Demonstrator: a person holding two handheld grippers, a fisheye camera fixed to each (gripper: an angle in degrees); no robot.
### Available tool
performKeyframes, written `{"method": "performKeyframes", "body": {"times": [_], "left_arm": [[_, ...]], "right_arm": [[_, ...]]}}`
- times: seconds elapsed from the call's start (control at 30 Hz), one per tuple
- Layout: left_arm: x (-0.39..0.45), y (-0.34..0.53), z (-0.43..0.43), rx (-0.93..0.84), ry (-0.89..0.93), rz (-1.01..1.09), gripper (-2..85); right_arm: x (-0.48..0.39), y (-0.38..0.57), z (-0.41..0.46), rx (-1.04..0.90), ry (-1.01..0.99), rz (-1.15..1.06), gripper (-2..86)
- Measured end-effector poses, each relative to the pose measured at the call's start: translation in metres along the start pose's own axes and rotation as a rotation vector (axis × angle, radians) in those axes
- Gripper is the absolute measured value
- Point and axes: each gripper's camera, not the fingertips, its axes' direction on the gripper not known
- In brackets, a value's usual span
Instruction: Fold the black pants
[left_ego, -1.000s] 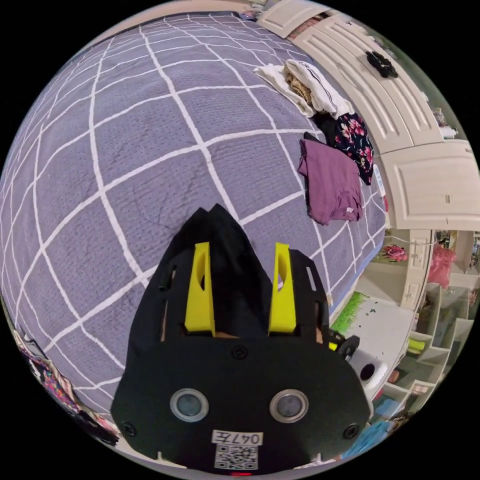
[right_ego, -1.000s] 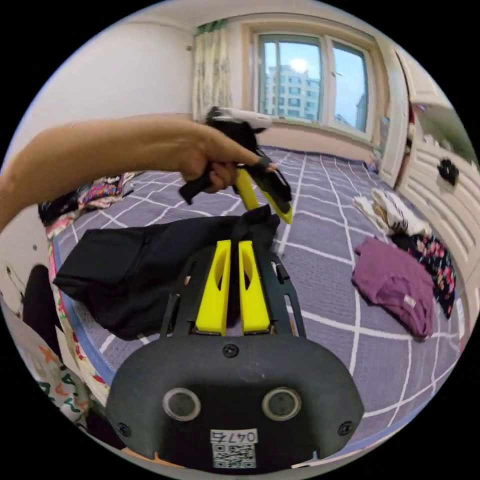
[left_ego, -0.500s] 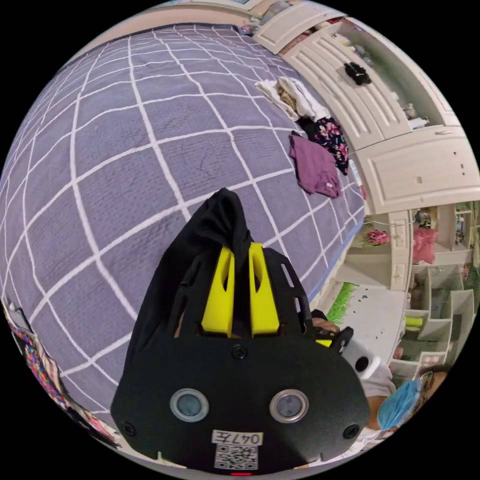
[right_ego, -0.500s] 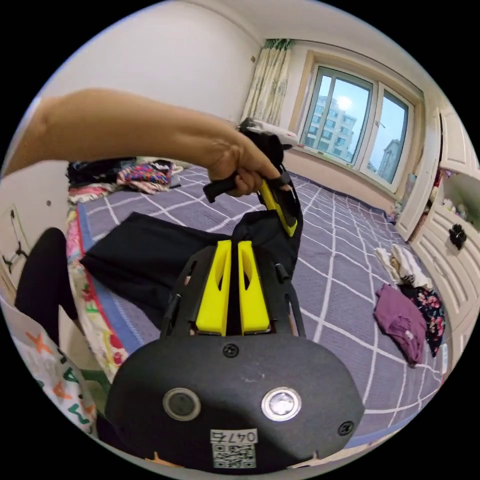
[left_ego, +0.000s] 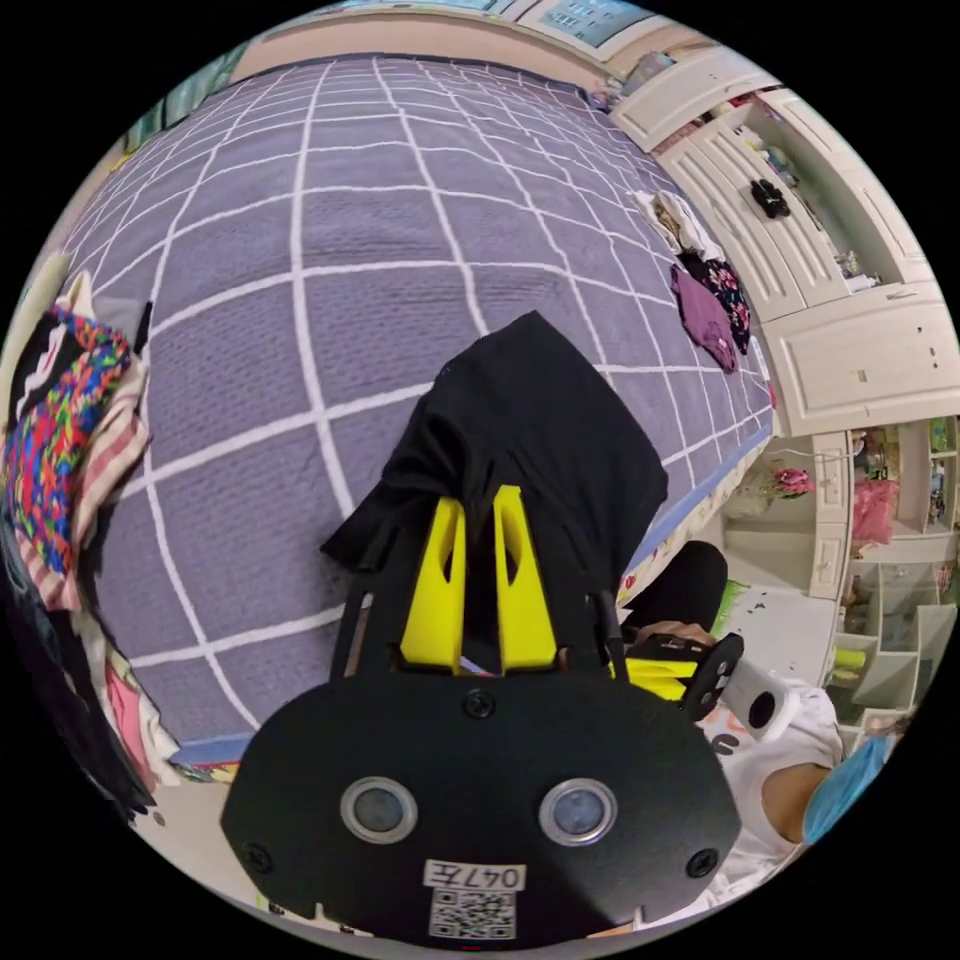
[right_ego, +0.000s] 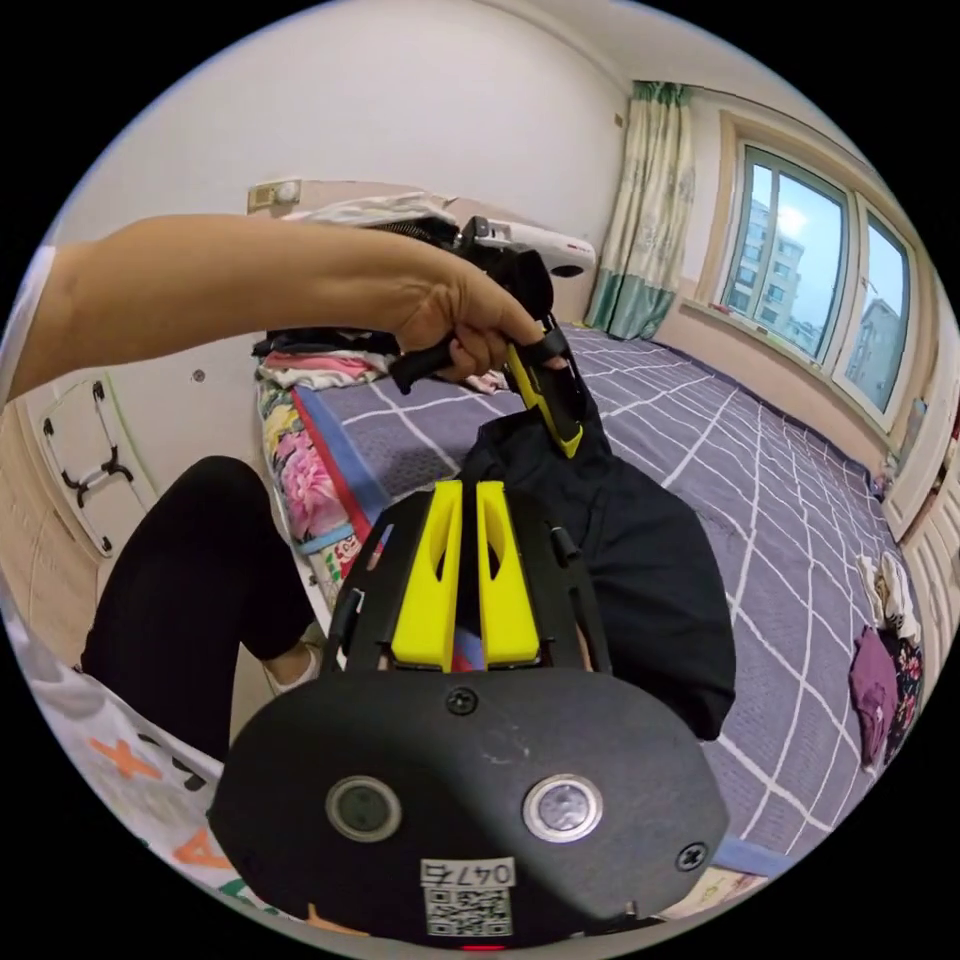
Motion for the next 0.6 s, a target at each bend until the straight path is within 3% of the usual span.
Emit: {"method": "performKeyframes", "body": {"times": [0.17, 0.37, 0.6], "left_arm": [[-0.032, 0.038, 0.001, 0.003, 0.050, -0.048, 6.9], [-0.049, 0.087, -0.031, 0.042, -0.097, -0.069, 6.5], [-0.001, 0.143, -0.070, 0.122, -0.235, 0.069, 6.1]], "right_arm": [[-0.043, 0.022, 0.044, -0.082, 0.051, -0.067, 1.3], [-0.054, 0.048, 0.069, -0.108, -0.050, -0.112, 5.7], [-0.035, 0.063, 0.036, -0.024, -0.011, -0.135, 1.8]]}}
